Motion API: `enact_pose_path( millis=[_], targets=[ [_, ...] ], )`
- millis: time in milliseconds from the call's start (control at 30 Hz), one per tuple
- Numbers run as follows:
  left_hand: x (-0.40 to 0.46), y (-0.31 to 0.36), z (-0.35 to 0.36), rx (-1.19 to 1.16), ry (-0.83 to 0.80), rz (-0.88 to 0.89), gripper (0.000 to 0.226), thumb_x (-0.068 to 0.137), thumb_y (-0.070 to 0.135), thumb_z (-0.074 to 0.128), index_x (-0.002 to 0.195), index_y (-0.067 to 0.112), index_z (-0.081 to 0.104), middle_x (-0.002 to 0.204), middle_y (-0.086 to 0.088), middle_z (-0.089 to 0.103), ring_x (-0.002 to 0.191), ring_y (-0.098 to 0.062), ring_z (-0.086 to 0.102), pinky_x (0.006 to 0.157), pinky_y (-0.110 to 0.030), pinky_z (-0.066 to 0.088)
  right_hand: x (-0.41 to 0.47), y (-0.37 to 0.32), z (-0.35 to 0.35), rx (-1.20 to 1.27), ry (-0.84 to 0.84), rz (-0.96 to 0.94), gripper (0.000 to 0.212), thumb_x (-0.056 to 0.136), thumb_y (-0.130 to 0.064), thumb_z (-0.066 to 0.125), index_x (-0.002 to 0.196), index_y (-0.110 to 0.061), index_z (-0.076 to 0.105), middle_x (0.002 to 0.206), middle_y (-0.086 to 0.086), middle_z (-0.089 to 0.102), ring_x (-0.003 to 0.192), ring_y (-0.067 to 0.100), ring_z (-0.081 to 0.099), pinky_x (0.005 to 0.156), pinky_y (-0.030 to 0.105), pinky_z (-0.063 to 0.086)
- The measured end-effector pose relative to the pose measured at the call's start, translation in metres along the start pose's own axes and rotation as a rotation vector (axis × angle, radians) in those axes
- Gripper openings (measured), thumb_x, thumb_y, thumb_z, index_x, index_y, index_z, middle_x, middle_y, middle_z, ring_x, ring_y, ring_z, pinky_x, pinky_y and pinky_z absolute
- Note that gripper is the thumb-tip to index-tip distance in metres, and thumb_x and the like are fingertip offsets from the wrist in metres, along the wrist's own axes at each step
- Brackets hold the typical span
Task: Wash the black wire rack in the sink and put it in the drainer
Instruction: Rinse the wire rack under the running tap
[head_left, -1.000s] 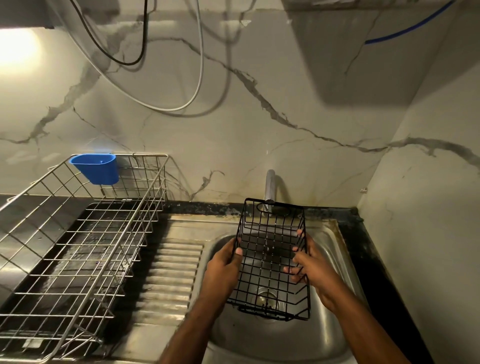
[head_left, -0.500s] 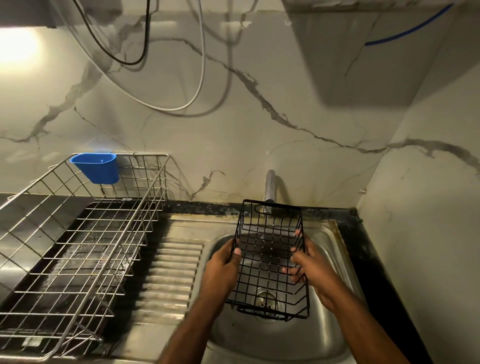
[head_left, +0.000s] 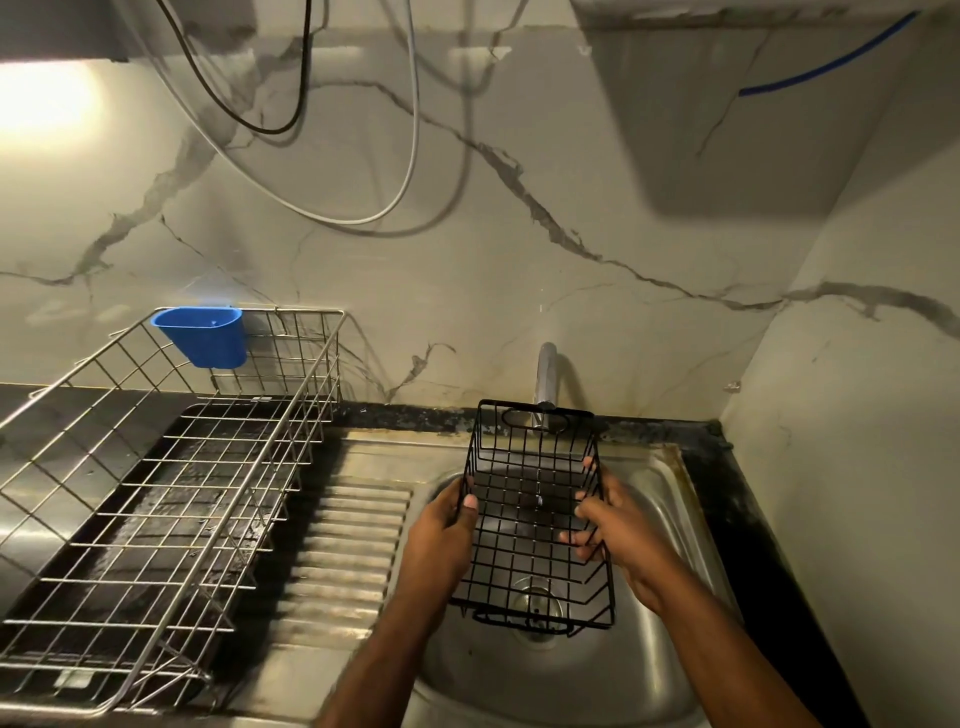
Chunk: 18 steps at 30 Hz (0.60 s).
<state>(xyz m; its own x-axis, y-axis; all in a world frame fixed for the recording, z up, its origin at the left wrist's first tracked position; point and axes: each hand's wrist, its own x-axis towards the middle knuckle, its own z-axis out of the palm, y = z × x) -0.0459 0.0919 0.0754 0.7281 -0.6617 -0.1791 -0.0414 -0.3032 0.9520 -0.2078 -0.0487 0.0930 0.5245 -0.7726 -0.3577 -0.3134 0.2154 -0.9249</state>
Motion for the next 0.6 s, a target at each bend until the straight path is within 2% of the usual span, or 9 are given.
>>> enact_pose_path(
  millis=[100, 200, 267, 333, 400, 467, 533, 600],
  targets=[
    [0.0017, -0.0007, -0.0003, 0.004, 0.003, -0.008, 0.032, 0.104, 0.036, 0.054, 0.134, 0.045, 0.06, 0.118, -0.009, 0.072, 0.112, -0.044, 0.065, 0.092, -0.056, 0.055, 0.0019, -0.0003, 0.0006, 0.007, -0.005, 0.008, 0.068, 0.099, -0.008, 0.049, 0.151, -0.046, 0.028, 0.145, 0.007, 0.045, 0.093, 0.031, 0.072, 0.061, 0.028, 0.056],
    [0.0029, -0.0009, -0.0012, 0.006, -0.01, 0.016, 0.03, 0.097, 0.047, 0.053, 0.126, 0.05, 0.063, 0.116, 0.01, 0.073, 0.107, -0.023, 0.07, 0.093, -0.056, 0.057, 0.0042, -0.0008, 0.0004, 0.004, 0.003, 0.012, 0.069, 0.098, -0.006, 0.05, 0.152, -0.044, 0.028, 0.146, 0.008, 0.045, 0.091, 0.03, 0.072, 0.057, 0.026, 0.055],
    [0.0054, -0.0029, -0.0017, 0.004, -0.008, 0.009, 0.035, 0.091, 0.054, 0.051, 0.124, 0.053, 0.063, 0.115, 0.012, 0.073, 0.104, -0.019, 0.07, 0.092, -0.057, 0.057, 0.0048, -0.0016, 0.0008, 0.002, 0.001, 0.012, 0.07, 0.098, -0.006, 0.05, 0.152, -0.044, 0.027, 0.147, 0.009, 0.044, 0.092, 0.03, 0.072, 0.056, 0.025, 0.054],
    [0.0056, -0.0038, -0.0018, 0.005, -0.001, 0.012, 0.032, 0.093, 0.053, 0.052, 0.123, 0.055, 0.062, 0.115, 0.008, 0.074, 0.101, -0.02, 0.07, 0.092, -0.059, 0.057, 0.0047, -0.0018, 0.0007, -0.001, -0.001, 0.011, 0.07, 0.098, -0.005, 0.05, 0.152, -0.044, 0.027, 0.146, 0.008, 0.044, 0.092, 0.03, 0.072, 0.056, 0.024, 0.054],
    [0.0051, -0.0041, -0.0016, 0.003, 0.005, 0.017, 0.028, 0.097, 0.048, 0.053, 0.122, 0.057, 0.062, 0.114, -0.007, 0.073, 0.105, -0.035, 0.07, 0.092, -0.062, 0.055, 0.0043, -0.0013, 0.0005, -0.007, -0.005, 0.01, 0.071, 0.098, -0.006, 0.05, 0.152, -0.045, 0.027, 0.144, 0.007, 0.046, 0.092, 0.03, 0.072, 0.057, 0.025, 0.055],
    [0.0052, -0.004, -0.0015, 0.009, 0.001, 0.009, 0.027, 0.101, 0.042, 0.054, 0.124, 0.054, 0.062, 0.117, -0.021, 0.067, 0.11, -0.051, 0.062, 0.089, -0.064, 0.053, 0.0034, -0.0016, 0.0008, -0.014, -0.005, 0.007, 0.071, 0.098, -0.006, 0.05, 0.152, -0.046, 0.026, 0.142, 0.005, 0.046, 0.093, 0.029, 0.072, 0.06, 0.026, 0.056],
    [0.0051, -0.0048, -0.0017, 0.02, 0.003, 0.002, 0.027, 0.102, 0.041, 0.053, 0.125, 0.053, 0.062, 0.118, -0.021, 0.067, 0.111, -0.052, 0.061, 0.088, -0.063, 0.054, 0.0034, -0.0015, 0.001, -0.017, -0.006, 0.006, 0.071, 0.098, -0.006, 0.05, 0.151, -0.046, 0.026, 0.141, 0.004, 0.047, 0.094, 0.029, 0.072, 0.06, 0.026, 0.056],
    [0.0038, -0.0059, -0.0023, 0.034, 0.006, -0.006, 0.028, 0.101, 0.044, 0.052, 0.127, 0.052, 0.061, 0.116, -0.013, 0.071, 0.11, -0.045, 0.066, 0.091, -0.06, 0.056, 0.0025, -0.0016, 0.0011, -0.019, -0.003, 0.006, 0.071, 0.097, -0.005, 0.05, 0.151, -0.047, 0.028, 0.138, 0.003, 0.048, 0.094, 0.029, 0.072, 0.06, 0.026, 0.056]
  ],
)
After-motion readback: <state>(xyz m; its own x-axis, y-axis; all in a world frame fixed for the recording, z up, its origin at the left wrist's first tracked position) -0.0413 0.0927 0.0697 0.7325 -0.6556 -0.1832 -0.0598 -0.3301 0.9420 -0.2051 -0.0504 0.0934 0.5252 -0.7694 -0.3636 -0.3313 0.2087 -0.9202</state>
